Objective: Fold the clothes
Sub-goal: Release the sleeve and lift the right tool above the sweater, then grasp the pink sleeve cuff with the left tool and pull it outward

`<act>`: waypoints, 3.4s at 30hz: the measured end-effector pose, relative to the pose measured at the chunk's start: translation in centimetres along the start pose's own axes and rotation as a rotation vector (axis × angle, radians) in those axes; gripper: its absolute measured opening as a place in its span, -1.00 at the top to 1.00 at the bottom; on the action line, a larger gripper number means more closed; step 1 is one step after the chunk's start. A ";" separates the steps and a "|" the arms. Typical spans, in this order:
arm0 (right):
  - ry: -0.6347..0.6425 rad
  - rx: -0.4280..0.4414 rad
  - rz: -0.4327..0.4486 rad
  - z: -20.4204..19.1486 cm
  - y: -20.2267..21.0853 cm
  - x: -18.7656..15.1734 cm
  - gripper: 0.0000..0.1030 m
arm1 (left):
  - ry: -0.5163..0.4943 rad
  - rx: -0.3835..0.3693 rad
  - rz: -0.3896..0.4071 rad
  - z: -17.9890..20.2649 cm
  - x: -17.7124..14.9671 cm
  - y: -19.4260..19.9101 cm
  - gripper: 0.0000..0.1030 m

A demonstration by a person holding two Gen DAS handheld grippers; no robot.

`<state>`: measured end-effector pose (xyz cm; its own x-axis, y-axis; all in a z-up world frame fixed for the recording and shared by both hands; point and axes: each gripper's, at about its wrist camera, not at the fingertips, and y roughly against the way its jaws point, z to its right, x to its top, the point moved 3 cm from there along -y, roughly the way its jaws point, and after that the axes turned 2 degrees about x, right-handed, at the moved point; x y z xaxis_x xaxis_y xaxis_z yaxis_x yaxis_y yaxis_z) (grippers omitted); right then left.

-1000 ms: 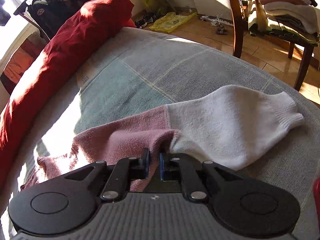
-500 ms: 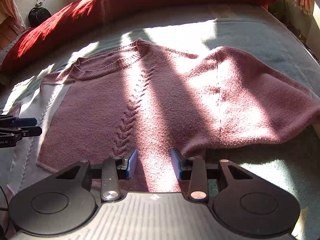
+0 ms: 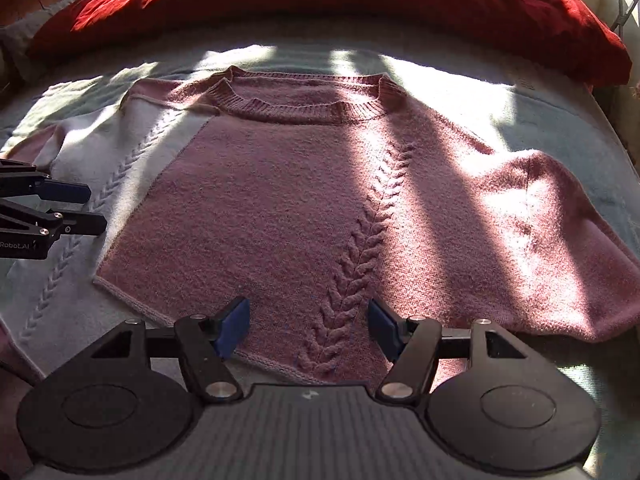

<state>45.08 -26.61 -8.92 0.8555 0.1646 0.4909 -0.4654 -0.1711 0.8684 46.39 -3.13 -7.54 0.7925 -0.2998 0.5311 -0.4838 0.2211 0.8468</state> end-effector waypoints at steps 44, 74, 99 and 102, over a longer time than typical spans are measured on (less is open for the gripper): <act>-0.146 -0.086 -0.104 -0.3 -1.2 -1.8 -1.00 | 1.093 -0.037 0.100 -28.4 -8.0 4.6 0.04; -0.155 -0.090 -0.146 -0.5 -1.4 -1.2 -1.00 | 1.190 0.450 0.255 -41.1 -9.9 7.9 0.71; -0.153 -0.099 -0.157 -0.4 -1.3 -1.2 -1.00 | 0.642 0.588 -0.012 -41.3 -7.9 4.0 -0.14; -0.152 -0.099 -0.159 -0.4 -1.2 -1.3 -1.00 | 0.683 0.560 -0.014 -41.3 -8.4 4.1 -0.11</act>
<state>44.45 -26.23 -10.62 0.9407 0.0325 0.3376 -0.3355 -0.0573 0.9403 53.06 38.66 -9.82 0.7619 0.3602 0.5384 -0.4416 -0.3193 0.8385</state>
